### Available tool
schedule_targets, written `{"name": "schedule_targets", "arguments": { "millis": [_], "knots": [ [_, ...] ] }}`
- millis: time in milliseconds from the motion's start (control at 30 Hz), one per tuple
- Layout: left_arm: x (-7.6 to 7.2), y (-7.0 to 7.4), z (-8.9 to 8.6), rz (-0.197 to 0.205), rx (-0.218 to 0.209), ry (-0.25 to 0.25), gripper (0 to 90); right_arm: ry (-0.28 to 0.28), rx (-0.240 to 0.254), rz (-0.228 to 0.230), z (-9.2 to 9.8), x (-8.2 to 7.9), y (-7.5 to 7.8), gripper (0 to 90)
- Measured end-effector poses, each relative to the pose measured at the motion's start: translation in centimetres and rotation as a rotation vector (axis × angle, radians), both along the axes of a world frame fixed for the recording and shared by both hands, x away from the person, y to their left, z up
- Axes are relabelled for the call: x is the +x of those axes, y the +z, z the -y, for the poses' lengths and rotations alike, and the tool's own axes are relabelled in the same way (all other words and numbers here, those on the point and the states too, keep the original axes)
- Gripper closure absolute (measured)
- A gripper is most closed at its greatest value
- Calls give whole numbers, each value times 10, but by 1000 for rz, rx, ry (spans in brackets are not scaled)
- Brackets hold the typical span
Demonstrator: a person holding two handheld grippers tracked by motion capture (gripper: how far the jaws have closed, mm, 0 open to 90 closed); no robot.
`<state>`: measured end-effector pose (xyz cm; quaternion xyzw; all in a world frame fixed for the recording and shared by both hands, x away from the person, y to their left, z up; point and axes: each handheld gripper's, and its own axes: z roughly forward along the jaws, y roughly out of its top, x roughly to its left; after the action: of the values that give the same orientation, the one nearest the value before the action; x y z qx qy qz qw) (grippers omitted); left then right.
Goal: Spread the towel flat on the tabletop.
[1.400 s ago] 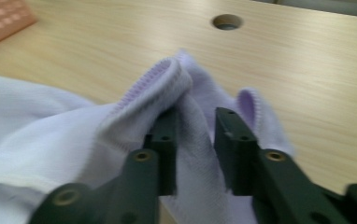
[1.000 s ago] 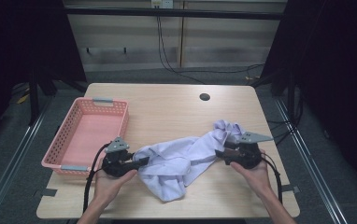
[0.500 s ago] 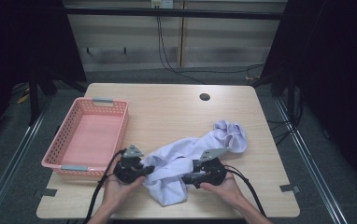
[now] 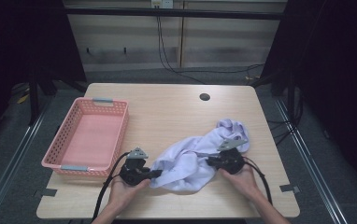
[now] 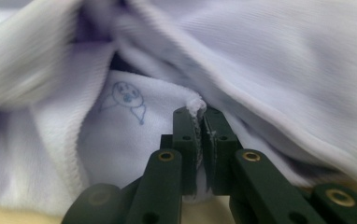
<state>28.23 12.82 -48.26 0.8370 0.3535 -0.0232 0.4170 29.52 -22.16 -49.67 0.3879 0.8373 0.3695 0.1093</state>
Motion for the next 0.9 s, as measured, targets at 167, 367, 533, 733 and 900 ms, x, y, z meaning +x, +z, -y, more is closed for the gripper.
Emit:
{"name": "schedule_targets", "arguments": {
  "millis": [167, 367, 533, 733, 900],
  "knots": [
    [2, -3, -7, -23, -3, 8, 851, -153, -26, 31, 46, 6, 6, 852],
    [2, -5, -3, -49, -8, 23, 656, -242, 54, 33, 85, -1, 14, 696],
    [-13, 23, -10, 56, -75, 47, 519, -176, 104, 85, 73, -22, 35, 562],
    [-26, 33, 11, 145, -115, -62, 633, -45, 104, 30, 33, -17, 23, 530],
    [-31, 39, 17, 154, -155, -89, 557, -22, 63, 2, 10, -7, 14, 749]
  ]
}}
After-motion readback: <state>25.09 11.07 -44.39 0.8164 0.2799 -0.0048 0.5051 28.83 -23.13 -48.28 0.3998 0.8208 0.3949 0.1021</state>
